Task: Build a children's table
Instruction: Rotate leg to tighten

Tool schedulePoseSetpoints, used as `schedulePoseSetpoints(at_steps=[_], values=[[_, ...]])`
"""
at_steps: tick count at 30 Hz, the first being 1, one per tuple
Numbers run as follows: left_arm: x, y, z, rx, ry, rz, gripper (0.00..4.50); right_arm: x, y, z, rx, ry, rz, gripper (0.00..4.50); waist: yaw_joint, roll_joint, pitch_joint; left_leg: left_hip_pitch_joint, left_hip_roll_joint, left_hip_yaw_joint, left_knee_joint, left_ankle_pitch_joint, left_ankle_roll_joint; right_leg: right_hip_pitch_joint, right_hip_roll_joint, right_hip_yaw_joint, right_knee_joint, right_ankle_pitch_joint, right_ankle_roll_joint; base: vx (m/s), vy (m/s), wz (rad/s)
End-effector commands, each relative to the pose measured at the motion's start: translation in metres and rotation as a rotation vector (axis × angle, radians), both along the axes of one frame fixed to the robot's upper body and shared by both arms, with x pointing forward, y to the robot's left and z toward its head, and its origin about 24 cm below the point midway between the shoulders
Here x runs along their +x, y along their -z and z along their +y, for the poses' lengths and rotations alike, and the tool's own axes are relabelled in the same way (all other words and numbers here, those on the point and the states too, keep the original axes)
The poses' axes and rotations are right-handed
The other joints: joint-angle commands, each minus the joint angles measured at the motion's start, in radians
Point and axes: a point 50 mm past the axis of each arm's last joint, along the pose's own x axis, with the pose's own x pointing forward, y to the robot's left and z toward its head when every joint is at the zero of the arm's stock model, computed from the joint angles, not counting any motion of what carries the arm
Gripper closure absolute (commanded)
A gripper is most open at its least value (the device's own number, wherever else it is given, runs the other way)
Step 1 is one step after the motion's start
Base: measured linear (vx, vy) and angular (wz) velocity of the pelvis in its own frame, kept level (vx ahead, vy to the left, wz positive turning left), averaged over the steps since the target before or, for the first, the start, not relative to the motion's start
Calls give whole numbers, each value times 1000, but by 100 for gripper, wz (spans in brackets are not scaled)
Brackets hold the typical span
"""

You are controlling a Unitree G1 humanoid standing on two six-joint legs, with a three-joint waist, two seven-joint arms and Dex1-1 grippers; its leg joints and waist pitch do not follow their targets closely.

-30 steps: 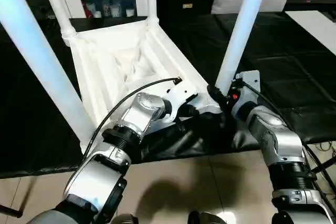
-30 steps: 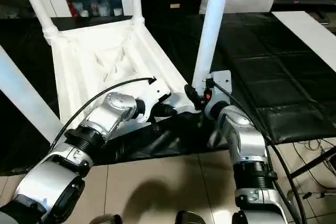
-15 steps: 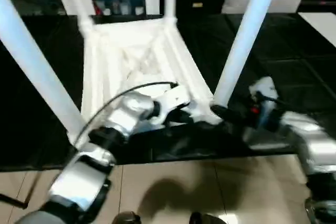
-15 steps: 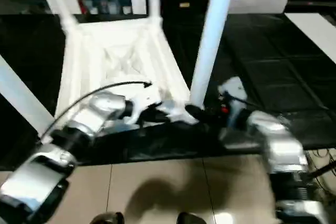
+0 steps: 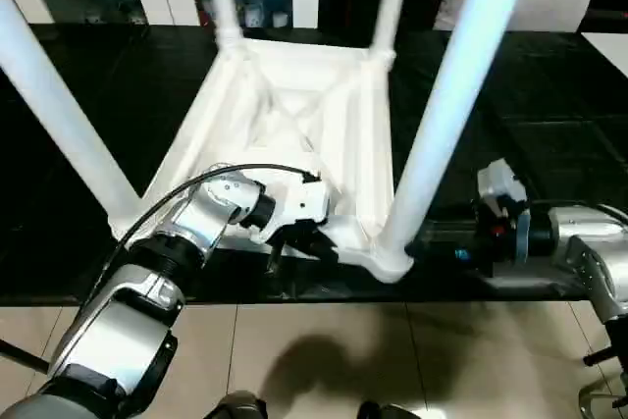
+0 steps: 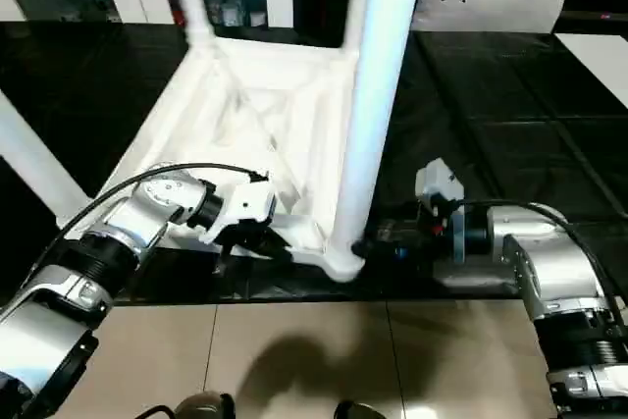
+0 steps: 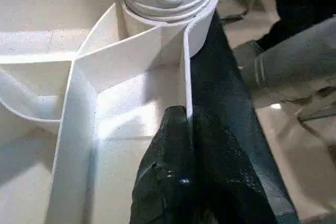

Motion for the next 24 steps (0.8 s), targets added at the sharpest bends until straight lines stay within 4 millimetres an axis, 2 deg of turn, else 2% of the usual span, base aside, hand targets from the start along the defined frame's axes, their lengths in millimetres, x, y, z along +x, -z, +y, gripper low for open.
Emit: schedulePoseSetpoints(at_steps=[1, 4, 5, 9, 12, 18, 21, 24], values=[[-8, 4, -10, 40, 104, 13, 450, 0, -2, 4, 13, -24, -11, 133, -3, -17, -79, 7, 26, 5, -53, -172, 113, 65, -54, 46, -58, -266, -232, 0, 0, 0], [-8, 4, -10, 38, 110, 14, 450, 0, -1, 5, 21, -31, -8, 142, -1, -16, -79, 7, 25, 4, -54, -175, 106, 65, -54, 45, -59, -280, -225, 0, 0, 0], [-8, 4, -11, 37, 114, 15, 450, 0, 0, 7, 25, -36, -5, 161, 0, -16, -80, 7, 25, 4, -53, -172, 104, 66, -55, 46, -58, -276, -225, 0, 0, 0], [-10, 5, -12, 30, 122, 22, 450, 0, 3, 14, 42, -51, -5, 183, 0, -16, -80, 6, 25, 4, -53, -168, 105, 66, -53, 45, -56, -268, -227, 0, 0, 0], [-10, 6, -13, 28, 120, 24, 450, 1, 4, 16, 50, -52, -9, 217, 1, -15, -82, 7, 26, 4, -52, -161, 106, 65, -54, 45, -55, -253, -231, 0, 0, 0], [-8, 7, -15, 15, 68, 36, 450, -2, 4, 20, 102, -44, 25, 245, 5, -16, -81, 7, 25, 5, -52, -161, 107, 66, -53, 46, -55, -257, -229, 0, 0, 0], [-4, 7, -18, -12, -22, 48, 450, -2, 4, 24, 130, 19, 34, 248, 7, -17, -78, 6, 24, 5, -54, -161, 100, 66, -53, 46, -57, -280, -218, 0, 0, 0], [6, 7, -30, -60, -237, 70, 450, 14, 15, 35, 53, 293, 5, 249, 2, -14, -69, 9, 22, 3, -59, -207, 72, 61, -54, 44, -71, -387, -187, 0, 0, 0]])
